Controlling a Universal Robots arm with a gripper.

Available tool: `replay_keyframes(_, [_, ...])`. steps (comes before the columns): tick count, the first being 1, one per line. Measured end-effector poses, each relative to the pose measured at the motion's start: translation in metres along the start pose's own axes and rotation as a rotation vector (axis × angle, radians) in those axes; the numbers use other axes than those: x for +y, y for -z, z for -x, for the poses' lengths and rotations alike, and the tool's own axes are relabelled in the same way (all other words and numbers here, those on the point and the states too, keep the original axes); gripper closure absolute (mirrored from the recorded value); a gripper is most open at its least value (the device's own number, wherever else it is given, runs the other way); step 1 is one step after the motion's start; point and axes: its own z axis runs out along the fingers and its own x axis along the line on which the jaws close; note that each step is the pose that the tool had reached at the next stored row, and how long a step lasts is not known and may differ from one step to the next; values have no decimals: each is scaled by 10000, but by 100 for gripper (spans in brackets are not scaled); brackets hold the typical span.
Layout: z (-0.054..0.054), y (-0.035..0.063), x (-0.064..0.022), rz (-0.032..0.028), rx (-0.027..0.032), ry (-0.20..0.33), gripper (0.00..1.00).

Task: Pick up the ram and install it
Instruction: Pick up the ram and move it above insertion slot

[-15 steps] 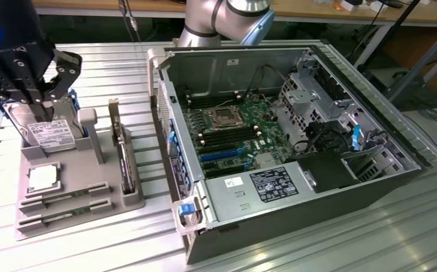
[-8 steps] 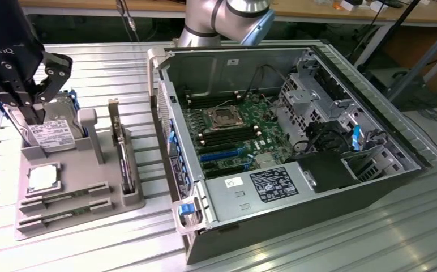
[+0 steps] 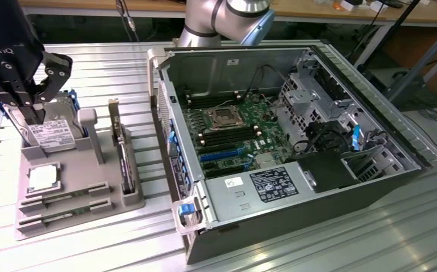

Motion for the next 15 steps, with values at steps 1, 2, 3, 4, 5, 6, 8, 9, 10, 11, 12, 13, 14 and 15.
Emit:
replay_keyframes(1, [0, 0, 0, 0, 0, 0, 89])
replay_keyframes(2, [0, -3, 0, -1, 1, -1, 89])
replay_keyframes(3, [-2, -5, -1, 0, -1, 11, 89])
replay_keyframes(4, [-2, -7, -1, 0, -1, 41, 89])
replay_keyframes(5, [-2, -12, -1, 2, -1, 70, 89])
replay_keyframes(6, [-3, -16, -1, 5, 1, 119, 89])
replay_keyframes(8, [-5, -73, -3, 29, 46, 1132, 89])
replay_keyframes(9, [-5, -97, -4, 38, 63, 1502, 89])
replay_keyframes(10, [-6, -119, -5, 47, 77, 1838, 89])
replay_keyframes(11, [-6, -138, -6, 53, 90, 2111, 89])
replay_keyframes(12, [-7, -165, -7, 63, 105, 2459, 89])
replay_keyframes(13, [-8, -196, -9, 72, 124, 2851, 89])
replay_keyframes(14, [-8, -219, -10, 79, 135, 3134, 89])
replay_keyframes(15, [-9, -243, -11, 86, 148, 3423, 89])
